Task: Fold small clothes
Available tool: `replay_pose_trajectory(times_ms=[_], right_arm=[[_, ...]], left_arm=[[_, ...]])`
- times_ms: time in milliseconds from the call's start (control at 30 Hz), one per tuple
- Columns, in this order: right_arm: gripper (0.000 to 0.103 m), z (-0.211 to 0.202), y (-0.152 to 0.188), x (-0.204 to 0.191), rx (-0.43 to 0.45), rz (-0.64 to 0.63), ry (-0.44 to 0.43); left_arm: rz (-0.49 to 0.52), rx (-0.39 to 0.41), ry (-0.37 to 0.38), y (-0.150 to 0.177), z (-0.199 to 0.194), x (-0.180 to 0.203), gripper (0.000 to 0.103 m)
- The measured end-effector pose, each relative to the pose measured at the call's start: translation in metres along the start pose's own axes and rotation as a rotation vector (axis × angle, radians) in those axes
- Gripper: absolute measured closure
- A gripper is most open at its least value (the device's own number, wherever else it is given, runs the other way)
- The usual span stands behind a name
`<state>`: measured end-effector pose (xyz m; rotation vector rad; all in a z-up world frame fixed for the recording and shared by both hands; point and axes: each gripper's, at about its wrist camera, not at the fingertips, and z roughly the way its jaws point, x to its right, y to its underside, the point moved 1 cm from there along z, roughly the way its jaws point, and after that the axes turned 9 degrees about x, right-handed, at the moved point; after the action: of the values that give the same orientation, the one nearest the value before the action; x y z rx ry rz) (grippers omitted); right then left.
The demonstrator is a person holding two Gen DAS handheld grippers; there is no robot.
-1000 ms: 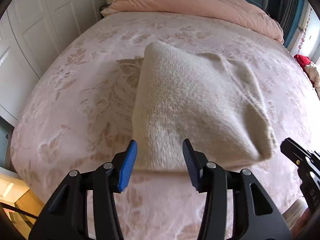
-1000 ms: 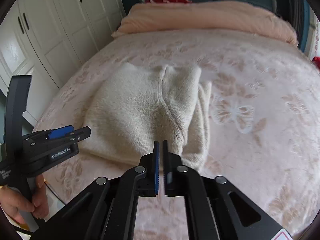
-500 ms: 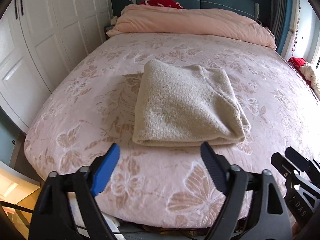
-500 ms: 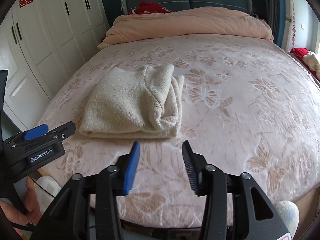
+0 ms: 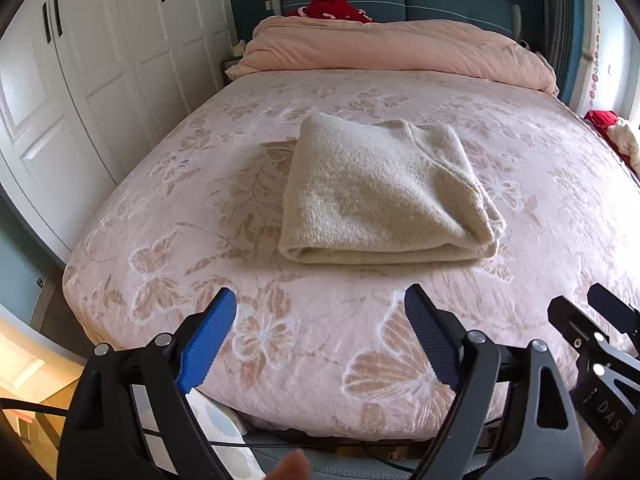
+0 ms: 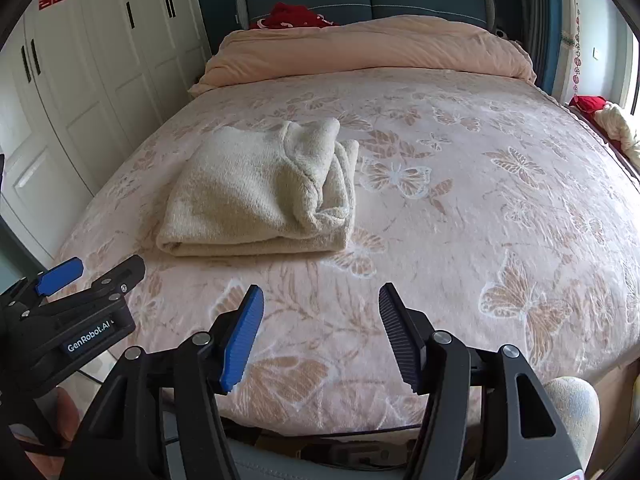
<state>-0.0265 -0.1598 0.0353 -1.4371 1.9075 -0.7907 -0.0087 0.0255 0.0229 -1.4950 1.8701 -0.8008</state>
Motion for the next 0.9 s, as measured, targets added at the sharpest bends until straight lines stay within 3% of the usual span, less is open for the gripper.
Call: replay_pose_trajectory(times_ms=[567,900], right_arm=[[0.043,0.0006,0.0084,-0.0087,-0.008,-0.007,0.022],[0.043,0.0018,0.0102,-0.0114,-0.02,-0.005,0.012]], left_arm=[[0.004,0.019,0.009,0.0071,-0.0045,-0.001,0.016],[0.017,0.03,0.023,0.0051,-0.0069,0.0024,0.005]])
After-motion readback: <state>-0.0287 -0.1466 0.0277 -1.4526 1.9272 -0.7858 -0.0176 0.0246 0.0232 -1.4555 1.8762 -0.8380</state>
